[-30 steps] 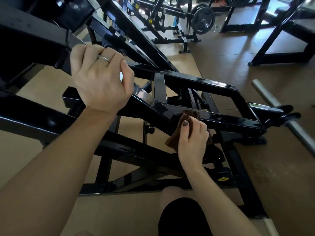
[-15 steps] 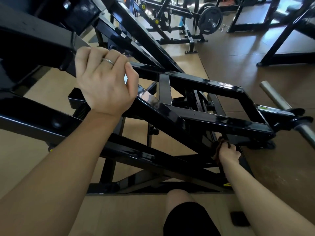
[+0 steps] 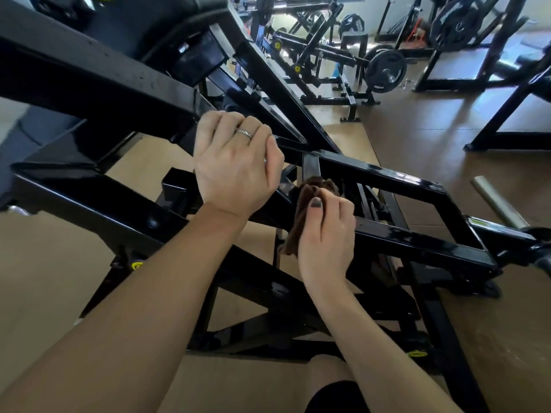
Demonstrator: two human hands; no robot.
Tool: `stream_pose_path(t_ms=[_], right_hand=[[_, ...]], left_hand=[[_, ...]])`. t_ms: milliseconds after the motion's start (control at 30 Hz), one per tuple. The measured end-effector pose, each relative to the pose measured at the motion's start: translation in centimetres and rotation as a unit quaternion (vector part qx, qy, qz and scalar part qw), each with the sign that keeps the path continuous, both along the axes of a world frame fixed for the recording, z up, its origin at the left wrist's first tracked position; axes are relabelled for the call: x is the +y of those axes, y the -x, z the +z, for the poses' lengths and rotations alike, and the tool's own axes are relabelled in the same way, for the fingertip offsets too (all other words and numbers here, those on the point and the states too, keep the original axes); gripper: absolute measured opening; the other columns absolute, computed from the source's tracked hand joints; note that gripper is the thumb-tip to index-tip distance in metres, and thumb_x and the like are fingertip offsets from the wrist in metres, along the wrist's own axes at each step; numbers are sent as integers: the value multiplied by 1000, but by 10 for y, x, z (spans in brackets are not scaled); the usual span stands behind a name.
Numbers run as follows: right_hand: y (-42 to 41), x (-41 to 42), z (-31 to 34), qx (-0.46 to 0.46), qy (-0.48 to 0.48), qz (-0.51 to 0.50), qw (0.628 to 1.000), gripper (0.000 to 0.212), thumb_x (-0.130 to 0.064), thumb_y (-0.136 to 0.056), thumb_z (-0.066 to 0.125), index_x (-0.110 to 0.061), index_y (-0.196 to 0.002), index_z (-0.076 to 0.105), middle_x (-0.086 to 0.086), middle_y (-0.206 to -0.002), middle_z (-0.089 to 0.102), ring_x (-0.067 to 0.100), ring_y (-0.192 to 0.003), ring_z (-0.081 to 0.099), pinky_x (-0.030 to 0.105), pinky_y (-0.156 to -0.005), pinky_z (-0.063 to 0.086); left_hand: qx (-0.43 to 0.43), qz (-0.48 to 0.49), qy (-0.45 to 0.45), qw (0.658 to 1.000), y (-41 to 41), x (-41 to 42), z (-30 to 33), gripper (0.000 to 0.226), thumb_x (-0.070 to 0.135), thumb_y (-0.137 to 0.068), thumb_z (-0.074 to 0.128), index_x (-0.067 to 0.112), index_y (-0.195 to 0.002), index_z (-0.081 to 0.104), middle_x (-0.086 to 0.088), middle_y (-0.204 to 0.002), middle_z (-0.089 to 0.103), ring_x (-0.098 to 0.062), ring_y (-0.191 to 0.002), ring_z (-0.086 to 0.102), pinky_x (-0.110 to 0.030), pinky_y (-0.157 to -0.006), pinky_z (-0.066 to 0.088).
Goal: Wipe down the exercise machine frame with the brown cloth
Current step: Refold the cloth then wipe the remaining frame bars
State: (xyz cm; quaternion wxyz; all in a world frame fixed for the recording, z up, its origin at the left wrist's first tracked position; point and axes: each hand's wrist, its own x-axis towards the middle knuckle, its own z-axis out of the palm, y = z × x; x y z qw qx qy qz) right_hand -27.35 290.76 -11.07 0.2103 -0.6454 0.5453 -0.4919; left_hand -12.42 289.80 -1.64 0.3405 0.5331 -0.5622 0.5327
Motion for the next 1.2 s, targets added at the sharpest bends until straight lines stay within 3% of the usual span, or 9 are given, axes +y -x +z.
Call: stream_pose_path(t_ms=[200,333,533,700,800,867,933,1067,1200], right_hand=[[28,-7,-11,15,-2,91,996,46,-58,-105,24,-32,-136,46,-13,-131,45,12,-111,56,44,-91,56],[38,-3,-16,-38,-102,18,994,44,-51,-105,30,-25,-133,53,-12,-126,45,11,-117,47,42,-105,45],[-21,-3,70,-27,-181,79,980,39,-40,-108,33,-22,-132,57,-2,-135,48,20,-123,44,46,-112,38],[-85,18,165,-23,-148,178,973,49,-49,-103,26,-27,-137,55,-3,-143,47,18,-132,41,49,-116,33],[-122,37,222,11,-108,230,967,47,-41,-106,28,-21,-136,57,1,-148,49,22,-138,38,50,-118,30],[-136,53,250,41,-54,281,957,49,-37,-106,27,-13,-133,61,5,-142,57,25,-136,44,51,-116,33],[-141,74,265,46,-30,320,946,48,-38,-108,29,-14,-133,61,4,-141,57,26,-137,46,50,-116,34],[-136,96,269,69,-12,339,938,45,-41,-111,28,-19,-139,56,4,-150,49,29,-144,37,50,-120,31],[-121,68,252,97,-62,315,942,44,-39,-111,32,-15,-140,54,9,-152,45,29,-146,35,52,-120,34]], left_hand=[[45,37,-197,979,10,28,19,48,32,-108,23,13,-107,67,-4,-107,68,-25,-108,60,-39,-112,34],[48,22,-305,951,-2,67,50,47,26,-104,42,2,-144,51,-14,-143,58,-29,-138,49,-42,-124,24],[13,239,-403,883,-22,131,144,69,23,-100,41,-2,-160,16,-22,-167,18,-38,-157,10,-50,-128,-2],[-4,384,-529,757,-16,181,217,88,47,-100,49,-1,-160,5,-25,-165,19,-43,-155,9,-60,-124,-3],[2,445,-548,708,-46,200,272,102,73,-85,54,-4,-147,30,-23,-143,50,-40,-139,41,-55,-122,19],[46,430,-564,703,-68,200,296,83,79,-79,58,5,-116,50,-11,-101,60,-30,-97,59,-41,-94,41],[55,398,-610,683,-78,196,302,65,75,-83,58,13,-98,48,-3,-82,44,-22,-77,51,-33,-68,37],[60,341,-643,683,-83,199,306,53,66,-88,59,13,-94,54,-5,-83,56,-23,-74,58,-32,-60,31],[30,323,-644,693,-85,201,303,53,69,-93,44,17,-100,52,0,-90,57,-18,-80,58,-29,-64,39]])
